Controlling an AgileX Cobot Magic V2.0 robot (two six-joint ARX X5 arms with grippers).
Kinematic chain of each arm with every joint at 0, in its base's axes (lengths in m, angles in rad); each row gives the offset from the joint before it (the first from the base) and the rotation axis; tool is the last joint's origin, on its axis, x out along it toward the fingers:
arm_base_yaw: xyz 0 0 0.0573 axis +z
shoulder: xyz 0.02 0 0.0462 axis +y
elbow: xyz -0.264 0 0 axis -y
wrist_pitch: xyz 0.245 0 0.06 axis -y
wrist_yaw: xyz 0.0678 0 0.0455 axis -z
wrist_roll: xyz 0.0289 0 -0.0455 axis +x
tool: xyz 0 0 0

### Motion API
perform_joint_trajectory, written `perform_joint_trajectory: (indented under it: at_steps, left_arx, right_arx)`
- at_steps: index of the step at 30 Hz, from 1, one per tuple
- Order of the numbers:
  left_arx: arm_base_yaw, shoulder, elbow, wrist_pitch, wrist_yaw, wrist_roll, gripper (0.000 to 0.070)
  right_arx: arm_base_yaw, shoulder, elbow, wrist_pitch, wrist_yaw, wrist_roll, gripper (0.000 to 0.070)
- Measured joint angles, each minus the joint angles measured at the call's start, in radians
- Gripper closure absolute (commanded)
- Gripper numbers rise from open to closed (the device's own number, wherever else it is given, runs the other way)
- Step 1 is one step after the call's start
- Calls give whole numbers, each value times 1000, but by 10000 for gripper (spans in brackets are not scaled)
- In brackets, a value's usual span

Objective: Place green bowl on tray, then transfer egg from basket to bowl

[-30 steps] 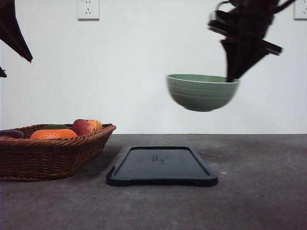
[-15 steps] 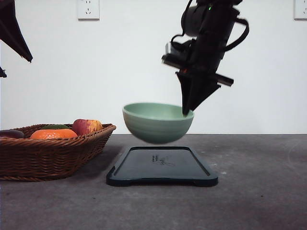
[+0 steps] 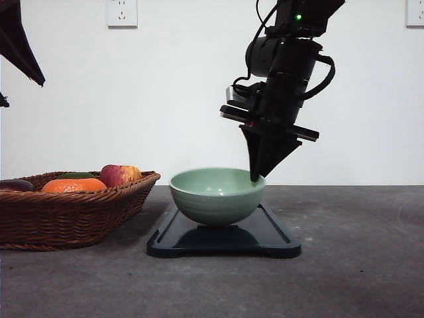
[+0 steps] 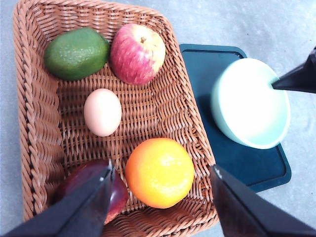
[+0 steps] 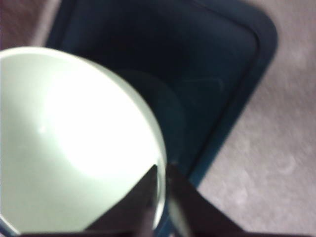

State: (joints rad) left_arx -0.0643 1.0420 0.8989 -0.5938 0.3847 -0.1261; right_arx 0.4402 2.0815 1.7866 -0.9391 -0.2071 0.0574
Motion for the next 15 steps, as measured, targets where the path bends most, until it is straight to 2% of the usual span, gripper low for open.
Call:
perform_joint_trajectory:
  at_steps: [11,15]
  left_arx:
    - [0,0,0,0,0,0,309]
    - [0,0,0,-1,0,0,309]
  right_arx:
    - [6,-12,38,-51,5,0,514]
    - [7,-85,2,5,31,0,514]
